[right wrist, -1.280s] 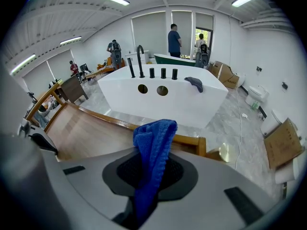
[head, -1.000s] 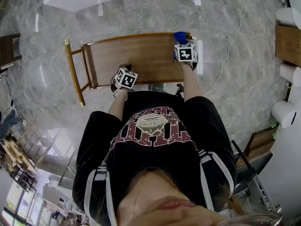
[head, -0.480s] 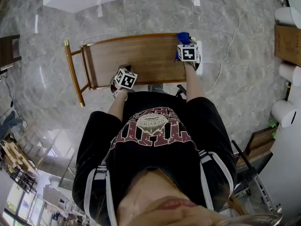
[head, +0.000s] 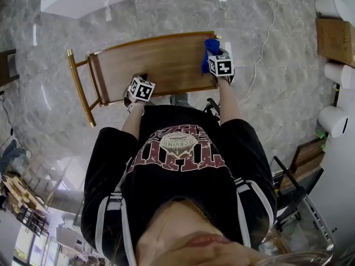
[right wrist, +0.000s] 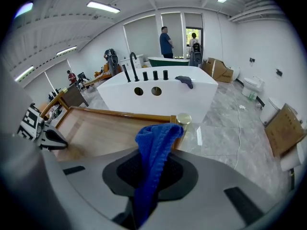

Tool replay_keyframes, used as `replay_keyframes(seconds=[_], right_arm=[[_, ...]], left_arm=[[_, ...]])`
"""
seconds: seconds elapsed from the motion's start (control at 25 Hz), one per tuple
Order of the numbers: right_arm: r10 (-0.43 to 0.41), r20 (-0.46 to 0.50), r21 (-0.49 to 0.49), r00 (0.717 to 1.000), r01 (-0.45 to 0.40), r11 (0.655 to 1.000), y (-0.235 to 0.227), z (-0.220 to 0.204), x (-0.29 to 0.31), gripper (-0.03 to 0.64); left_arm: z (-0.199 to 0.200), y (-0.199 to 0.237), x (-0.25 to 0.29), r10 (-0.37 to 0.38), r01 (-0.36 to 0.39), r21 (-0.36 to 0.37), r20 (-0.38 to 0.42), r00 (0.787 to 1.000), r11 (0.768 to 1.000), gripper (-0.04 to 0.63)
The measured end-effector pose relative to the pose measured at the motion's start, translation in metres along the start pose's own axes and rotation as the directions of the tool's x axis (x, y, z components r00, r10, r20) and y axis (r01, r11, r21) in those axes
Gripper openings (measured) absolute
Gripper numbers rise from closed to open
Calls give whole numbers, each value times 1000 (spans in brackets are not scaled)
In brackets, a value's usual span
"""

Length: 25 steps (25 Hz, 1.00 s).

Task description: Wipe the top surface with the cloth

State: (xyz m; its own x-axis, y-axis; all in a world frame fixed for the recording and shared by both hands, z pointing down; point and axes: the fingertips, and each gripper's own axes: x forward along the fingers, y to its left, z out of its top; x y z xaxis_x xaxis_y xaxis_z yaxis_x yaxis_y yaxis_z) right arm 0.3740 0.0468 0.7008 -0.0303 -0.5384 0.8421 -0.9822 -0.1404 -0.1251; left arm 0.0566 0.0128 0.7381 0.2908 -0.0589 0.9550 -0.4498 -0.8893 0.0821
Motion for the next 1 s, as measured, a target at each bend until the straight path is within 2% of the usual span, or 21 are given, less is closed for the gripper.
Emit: replay_keyframes(seconds=[0.24,0.48,0.76,1.0], right_arm=[[10,-79,-48,997,-13,999,7,-34,-3,55],[-24,-95,-73,995,18,997,7,-38,1,55],[-56,-67,12,996,57,998,8,-43,0,55],[-40,-66,-1,997,40,999,24,-41,6,55]], left_arm=[[0,-4,0,1,-1,4,4,1000,1000,48],[0,-7,2,0,0,-1,12,1000,1000,48],[-2,-10,1,4,-4,-25,36,999,1000,48],[0,-9,2,-1,2,-18,47,999,1000,48]])
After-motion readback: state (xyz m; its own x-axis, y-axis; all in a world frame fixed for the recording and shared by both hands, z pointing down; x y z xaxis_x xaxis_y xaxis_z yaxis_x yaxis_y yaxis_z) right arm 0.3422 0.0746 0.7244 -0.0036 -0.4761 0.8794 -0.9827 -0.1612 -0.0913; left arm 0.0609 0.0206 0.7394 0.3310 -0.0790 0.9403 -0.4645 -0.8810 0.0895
